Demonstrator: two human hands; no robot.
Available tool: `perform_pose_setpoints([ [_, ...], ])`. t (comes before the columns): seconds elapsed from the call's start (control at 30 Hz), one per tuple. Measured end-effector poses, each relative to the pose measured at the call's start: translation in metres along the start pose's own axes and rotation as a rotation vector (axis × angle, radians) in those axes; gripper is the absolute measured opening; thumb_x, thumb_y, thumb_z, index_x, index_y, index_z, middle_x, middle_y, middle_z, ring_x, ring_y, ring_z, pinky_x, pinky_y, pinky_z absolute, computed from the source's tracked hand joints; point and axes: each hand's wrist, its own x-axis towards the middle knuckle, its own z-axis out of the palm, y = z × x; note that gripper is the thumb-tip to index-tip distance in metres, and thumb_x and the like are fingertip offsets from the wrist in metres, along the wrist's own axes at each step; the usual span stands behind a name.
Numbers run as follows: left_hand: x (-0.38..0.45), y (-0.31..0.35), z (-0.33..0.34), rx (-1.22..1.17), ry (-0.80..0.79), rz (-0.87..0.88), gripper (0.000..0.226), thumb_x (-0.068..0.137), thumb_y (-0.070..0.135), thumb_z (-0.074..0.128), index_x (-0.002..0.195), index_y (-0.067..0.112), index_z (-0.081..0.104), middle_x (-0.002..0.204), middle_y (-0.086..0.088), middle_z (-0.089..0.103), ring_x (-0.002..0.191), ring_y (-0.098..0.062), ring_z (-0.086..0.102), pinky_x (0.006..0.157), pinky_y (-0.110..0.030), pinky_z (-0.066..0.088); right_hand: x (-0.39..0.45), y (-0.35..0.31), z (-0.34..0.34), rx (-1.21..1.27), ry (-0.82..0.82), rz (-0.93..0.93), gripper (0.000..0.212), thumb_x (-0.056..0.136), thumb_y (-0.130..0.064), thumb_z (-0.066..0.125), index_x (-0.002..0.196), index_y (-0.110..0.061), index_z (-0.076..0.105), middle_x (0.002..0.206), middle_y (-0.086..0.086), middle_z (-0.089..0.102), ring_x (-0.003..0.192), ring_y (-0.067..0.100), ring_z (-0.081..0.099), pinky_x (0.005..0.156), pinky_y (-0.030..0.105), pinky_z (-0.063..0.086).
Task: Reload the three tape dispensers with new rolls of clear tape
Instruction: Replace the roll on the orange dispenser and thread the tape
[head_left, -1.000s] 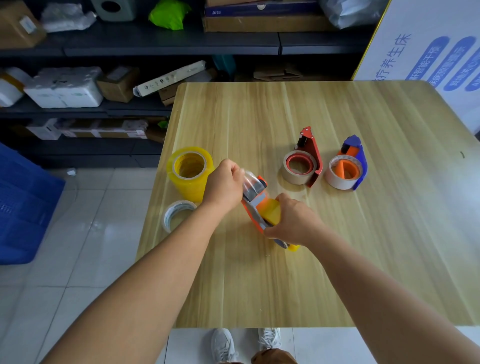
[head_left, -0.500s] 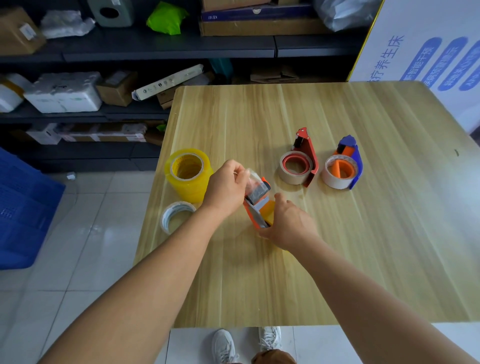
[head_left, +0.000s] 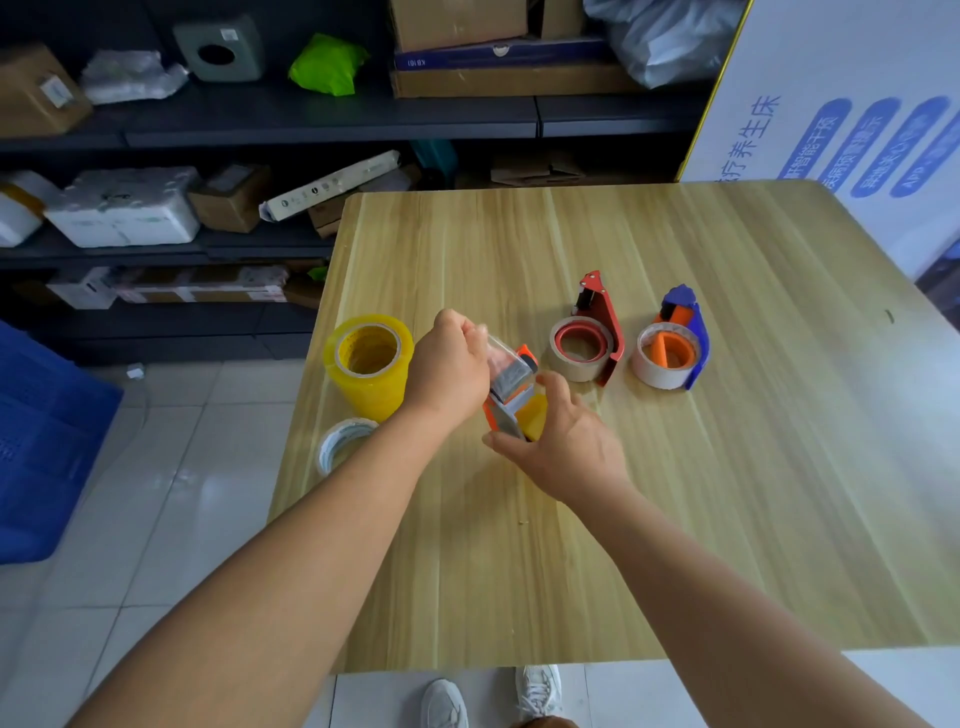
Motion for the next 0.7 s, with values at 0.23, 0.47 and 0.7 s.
perform_pose_setpoints([
  [0.23, -0.002, 0.01, -0.006, -0.033, 0.044, -0.026, 0.027, 0.099, 0.024, 0.04, 0.105, 0.001, 0.052, 0.102, -0.018, 0.064, 0.097, -0.035, 0.059, 0.082, -0.044, 0.048, 0.003, -0.005, -0.009, 0.009, 0.226, -0.175, 0.084, 0.075, -0.064, 0.062, 0.144, -0.042, 0.019, 0.118, 0.001, 0.06, 0.094, 0.025, 0.063, 0.075, 0.035, 0.05],
  [0.47, -0.003, 0.031, -0.025, 0.037, 0.049, 0.164, 0.021, 0.099, 0.025, 0.042, 0.098, 0.006, 0.051, 0.086, -0.007, 0.059, 0.086, -0.032, 0.058, 0.068, -0.036, 0.042, 0.004, -0.008, -0.021, 0.099, 0.215, -0.178, 0.08, 0.071, -0.065, 0.064, 0.14, -0.04, 0.032, 0.128, -0.01, 0.059, 0.105, 0.017, 0.062, 0.075, 0.029, 0.047],
  [0.7, 0.014, 0.053, -0.052, -0.088, 0.074, 0.221, 0.027, 0.095, 0.037, 0.039, 0.091, 0.012, 0.05, 0.089, -0.01, 0.067, 0.082, -0.03, 0.067, 0.073, -0.05, 0.055, 0.002, -0.002, -0.033, 0.071, 0.165, -0.137, 0.083, 0.07, -0.055, 0.072, 0.139, -0.027, 0.035, 0.124, -0.001, 0.048, 0.106, 0.023, 0.058, 0.074, 0.033, 0.047],
])
